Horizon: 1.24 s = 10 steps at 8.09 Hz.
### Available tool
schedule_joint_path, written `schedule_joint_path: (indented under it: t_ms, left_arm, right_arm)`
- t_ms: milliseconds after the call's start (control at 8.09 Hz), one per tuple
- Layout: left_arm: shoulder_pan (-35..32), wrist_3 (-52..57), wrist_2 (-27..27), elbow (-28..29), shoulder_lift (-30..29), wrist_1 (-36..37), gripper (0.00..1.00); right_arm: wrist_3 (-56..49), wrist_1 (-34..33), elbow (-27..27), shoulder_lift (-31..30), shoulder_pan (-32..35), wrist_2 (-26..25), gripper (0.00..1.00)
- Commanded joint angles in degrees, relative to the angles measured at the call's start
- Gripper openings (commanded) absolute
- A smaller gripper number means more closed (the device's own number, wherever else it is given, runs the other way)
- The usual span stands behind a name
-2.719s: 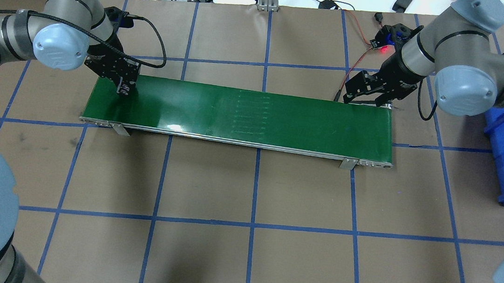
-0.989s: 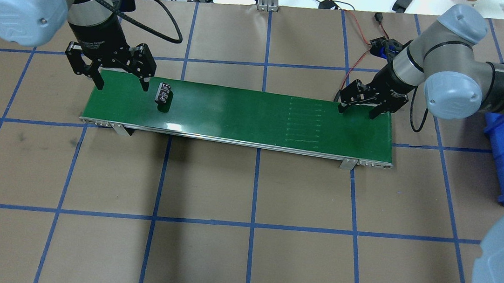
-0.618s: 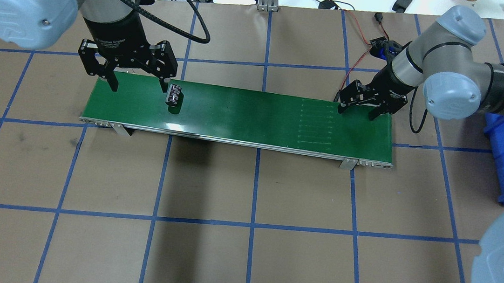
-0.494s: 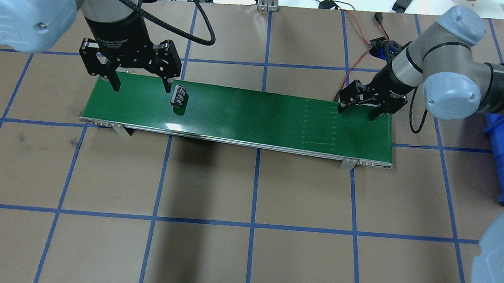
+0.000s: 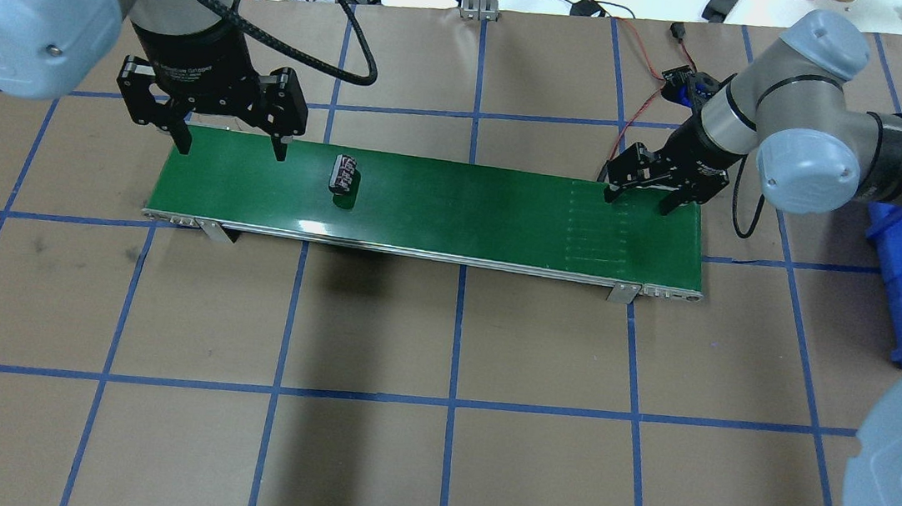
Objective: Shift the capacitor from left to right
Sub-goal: 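Raise the left gripper while the belt carries the capacitor toward the right gripper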
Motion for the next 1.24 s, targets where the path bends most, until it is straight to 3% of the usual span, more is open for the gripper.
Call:
schedule_joint_path:
  t_ms: [0, 618, 865, 1112]
  left_arm:
    - [0.4, 0.2, 2.8, 0.0, 0.2, 0.1, 1.0]
    - [0.5, 0.2, 2.6, -0.2, -0.2, 0.5, 1.0]
    - [0.5, 0.2, 2.6, -0.4, -0.2, 0.5, 1.0]
    - [0.5, 0.2, 2.6, -0.2, 0.2, 0.6, 1.0]
  right_arm:
    - [0.0, -0.2, 0.0, 0.1, -0.1, 0.0, 0.98]
    - [0.0, -0.3, 0.0, 0.1, 0.0, 0.0, 0.95]
    - [-0.1, -0.3, 0.0, 0.1, 0.0, 0.0, 0.76]
    - [0.0, -0.2, 0.0, 0.1, 0.0, 0.0, 0.86]
